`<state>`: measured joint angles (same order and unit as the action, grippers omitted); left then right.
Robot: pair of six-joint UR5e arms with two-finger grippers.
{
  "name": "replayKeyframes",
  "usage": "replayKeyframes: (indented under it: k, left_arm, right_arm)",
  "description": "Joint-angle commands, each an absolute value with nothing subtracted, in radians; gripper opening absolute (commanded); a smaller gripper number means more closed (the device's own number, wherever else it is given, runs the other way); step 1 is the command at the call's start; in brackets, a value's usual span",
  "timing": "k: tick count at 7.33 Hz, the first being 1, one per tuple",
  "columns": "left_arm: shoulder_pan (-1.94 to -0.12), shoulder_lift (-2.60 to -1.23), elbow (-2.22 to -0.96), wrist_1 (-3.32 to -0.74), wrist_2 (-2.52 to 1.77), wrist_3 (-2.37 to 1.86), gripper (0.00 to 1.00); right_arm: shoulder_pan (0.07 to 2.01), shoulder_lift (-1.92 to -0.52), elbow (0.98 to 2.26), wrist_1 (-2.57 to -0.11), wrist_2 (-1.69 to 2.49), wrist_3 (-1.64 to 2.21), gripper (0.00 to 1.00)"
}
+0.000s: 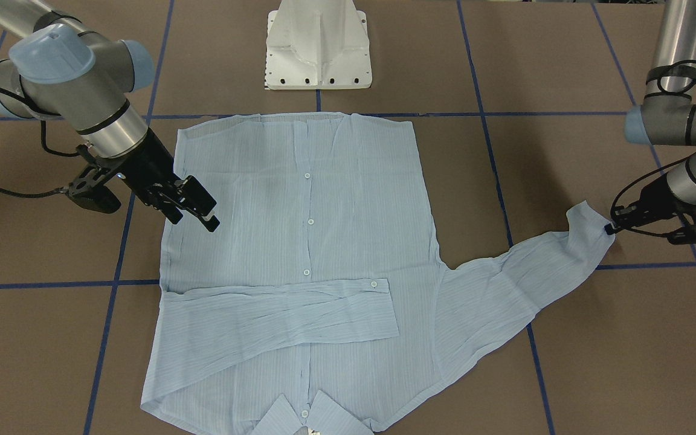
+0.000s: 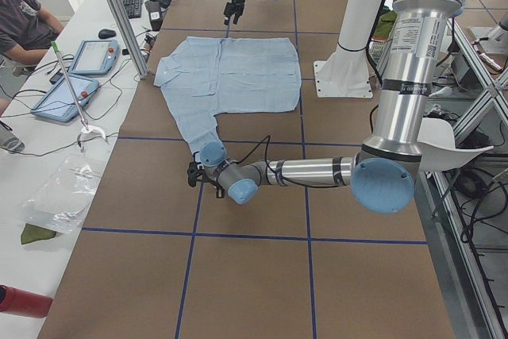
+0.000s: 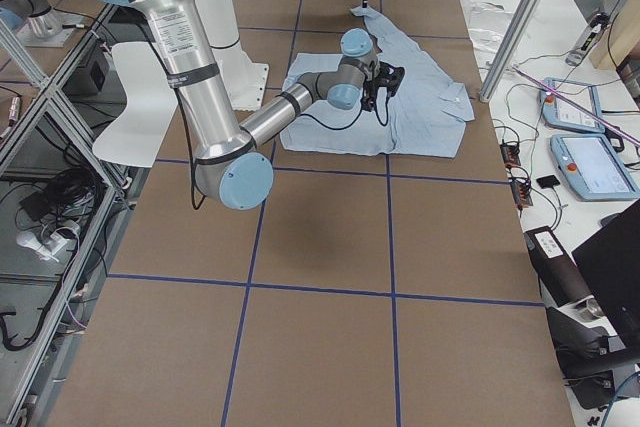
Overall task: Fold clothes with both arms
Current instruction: 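Grasp the cuff of the other sleeve with the left gripper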
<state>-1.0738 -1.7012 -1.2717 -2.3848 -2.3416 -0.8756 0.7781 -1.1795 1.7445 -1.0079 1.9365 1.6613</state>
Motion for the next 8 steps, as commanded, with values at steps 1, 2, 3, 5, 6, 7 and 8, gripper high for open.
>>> replayKeyframes:
  k: [1,2,3,5,6,7,8]
  left_arm:
    - [-1.074,-1.706,-1.311,-2.392,-2.356,-0.928,0.0]
    - [-1.074,-1.71,-1.356,-2.382,-2.377,-0.984,0.0]
    - [-1.074,-1.738,-1.385,-2.379,-2.413,-1.047,0.0]
    - [-1.043,-1.884,-1.396,-2.376,-2.427,-1.287,0.0]
    - [-0.988,-1.985,-1.39,-2.372,-2.425,-1.443,0.0]
    - [-0.954,-2.085,-1.385,-2.343,-2.418,-1.568,0.0]
    - [-0.909,-2.188,-1.378,-2.324,-2.408,-1.698,0.0]
  right_arm:
    - [0.778,-1.181,1.746,-1.008,1.936,1.661,0.99]
    - [0.784,-1.183,1.749,-1.008,1.942,1.661,0.99]
    - [0.808,-1.209,1.752,-0.999,1.983,1.661,0.99]
    - [0.883,-1.28,1.762,-0.996,2.071,1.568,1.0]
    - [0.922,-1.34,1.775,-0.994,2.092,1.461,1.0]
    - [0.967,-1.385,1.77,-0.996,2.13,1.368,0.99]
    - [1.006,-1.42,1.764,-0.996,2.152,1.288,1.0]
